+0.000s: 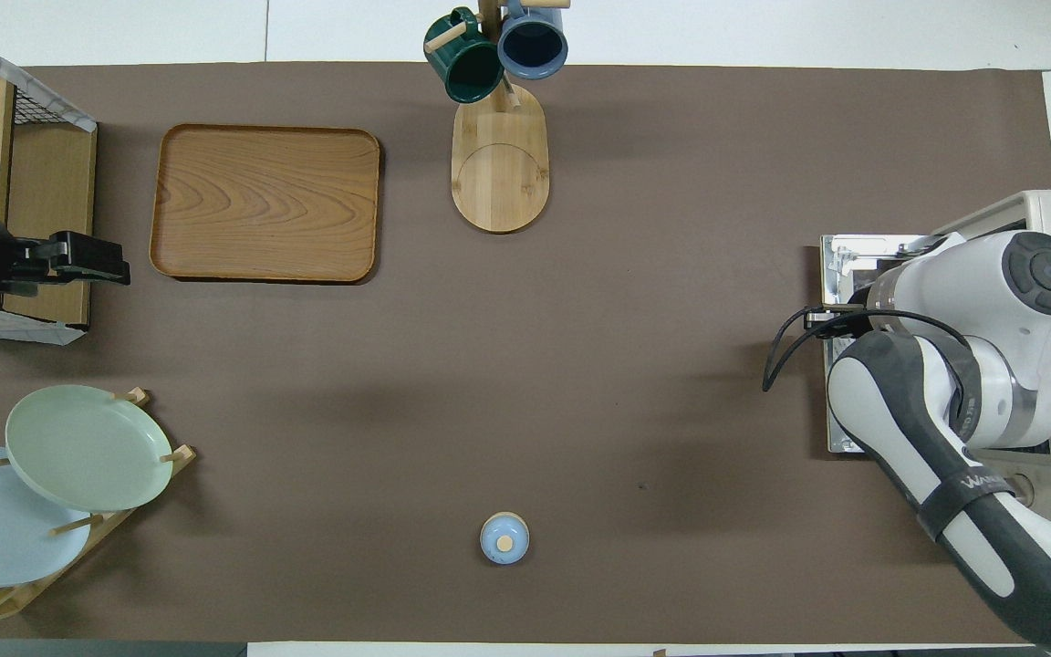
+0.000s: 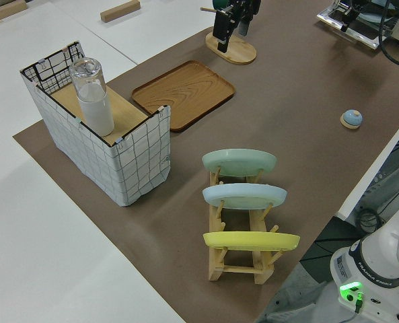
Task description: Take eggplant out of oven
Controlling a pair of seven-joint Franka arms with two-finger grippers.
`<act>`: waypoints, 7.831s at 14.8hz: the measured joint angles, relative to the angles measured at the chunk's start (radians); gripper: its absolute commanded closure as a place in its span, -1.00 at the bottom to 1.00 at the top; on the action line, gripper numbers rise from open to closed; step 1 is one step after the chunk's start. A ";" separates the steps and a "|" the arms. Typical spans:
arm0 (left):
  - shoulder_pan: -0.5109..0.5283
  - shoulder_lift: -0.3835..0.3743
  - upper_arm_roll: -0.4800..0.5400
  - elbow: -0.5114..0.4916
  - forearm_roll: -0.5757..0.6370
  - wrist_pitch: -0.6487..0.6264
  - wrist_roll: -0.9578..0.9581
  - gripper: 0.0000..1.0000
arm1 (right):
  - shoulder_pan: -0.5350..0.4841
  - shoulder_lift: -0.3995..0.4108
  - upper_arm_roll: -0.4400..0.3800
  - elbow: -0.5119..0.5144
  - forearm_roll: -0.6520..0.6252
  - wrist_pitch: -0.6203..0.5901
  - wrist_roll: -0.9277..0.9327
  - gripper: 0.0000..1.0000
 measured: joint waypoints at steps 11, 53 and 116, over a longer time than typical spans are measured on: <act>0.001 -0.015 0.003 -0.089 -0.055 0.149 0.000 -1.00 | 0.004 -0.034 -0.019 0.166 -0.168 -0.338 0.000 -0.28; 0.074 -0.033 -0.003 -0.092 -0.183 0.027 0.183 -1.00 | 0.735 0.651 0.055 0.946 -0.265 -0.482 0.822 1.00; -0.344 0.451 0.002 0.212 0.013 0.196 -0.616 1.00 | -0.076 -0.155 0.060 0.474 -0.155 -0.754 -0.171 -1.00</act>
